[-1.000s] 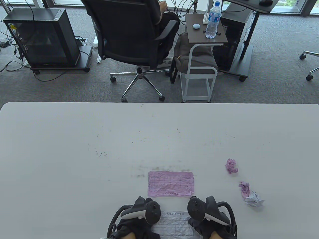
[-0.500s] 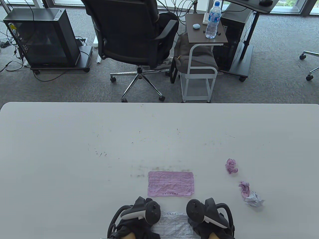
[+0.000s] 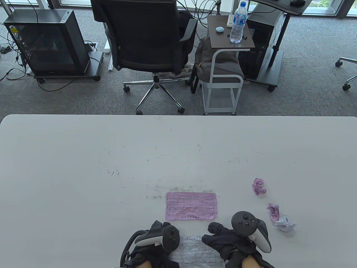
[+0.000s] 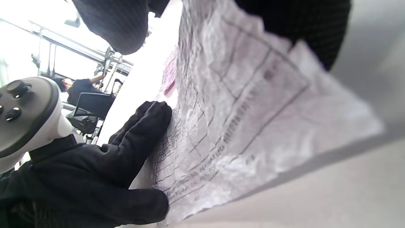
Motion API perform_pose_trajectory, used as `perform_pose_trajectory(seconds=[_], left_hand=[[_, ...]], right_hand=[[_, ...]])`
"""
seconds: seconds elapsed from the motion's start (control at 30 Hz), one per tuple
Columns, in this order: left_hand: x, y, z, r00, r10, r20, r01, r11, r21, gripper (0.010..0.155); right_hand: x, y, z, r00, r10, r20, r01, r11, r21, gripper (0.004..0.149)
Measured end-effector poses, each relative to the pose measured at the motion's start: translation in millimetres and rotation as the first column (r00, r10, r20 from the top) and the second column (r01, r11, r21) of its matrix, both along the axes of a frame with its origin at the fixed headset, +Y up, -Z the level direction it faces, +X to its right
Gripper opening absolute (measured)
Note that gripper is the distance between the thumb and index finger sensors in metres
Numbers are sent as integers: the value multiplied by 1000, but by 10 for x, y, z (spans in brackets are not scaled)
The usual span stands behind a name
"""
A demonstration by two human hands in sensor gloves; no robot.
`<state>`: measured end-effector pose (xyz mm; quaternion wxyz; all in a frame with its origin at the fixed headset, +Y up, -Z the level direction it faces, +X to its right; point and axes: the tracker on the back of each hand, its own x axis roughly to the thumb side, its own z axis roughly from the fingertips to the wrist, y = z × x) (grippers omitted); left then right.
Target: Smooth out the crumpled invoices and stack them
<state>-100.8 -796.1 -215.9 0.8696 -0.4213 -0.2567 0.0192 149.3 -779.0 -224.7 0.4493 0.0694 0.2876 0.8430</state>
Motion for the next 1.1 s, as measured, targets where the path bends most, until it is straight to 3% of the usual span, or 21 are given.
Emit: perform_pose_trajectory(seconds=[0.17,0.23,0.37,0.57,0.63,0.77,0.83,0.93,1.03,1.1], left_hand=[[1,-2,-3,1000,2,1,-2,1000,-1,97],[2,-3,-3,1000,1,1,-1,1000,0,97],[3,-4,-4,1000,3,1,-3,1000,1,97],[3,-4,-7,1000,5,-3,-5,1000,7,97],[0,20,-22,1000,9,-3,-9,1000,6,97],[-108,169,-98,986,145,-77,-144,989,18,97],[-240,314,-153,948,285,-141,-274,957,94,97],[-412,431,-187,837,496,-228,-467,867,172,99],[-581,493,-224,656,705,-271,-679,707,196,105],[-683,506,-252,506,815,-283,-810,562,169,110]], right_hand=[[-30,35,-3,990,135,30,-135,991,-2,74],[-36,67,3,975,218,32,-218,976,11,63],[-39,112,10,968,242,63,-246,967,67,42],[-55,244,29,968,247,42,-249,939,239,42],[-89,355,45,962,270,32,-262,887,380,42],[-131,592,104,910,414,26,-332,691,642,41],[-127,723,150,912,408,37,-309,625,717,40],[-91,848,203,965,262,14,-191,666,721,40],[-10,960,235,996,86,14,-70,694,716,40],[72,987,224,997,-75,22,40,735,677,40]])
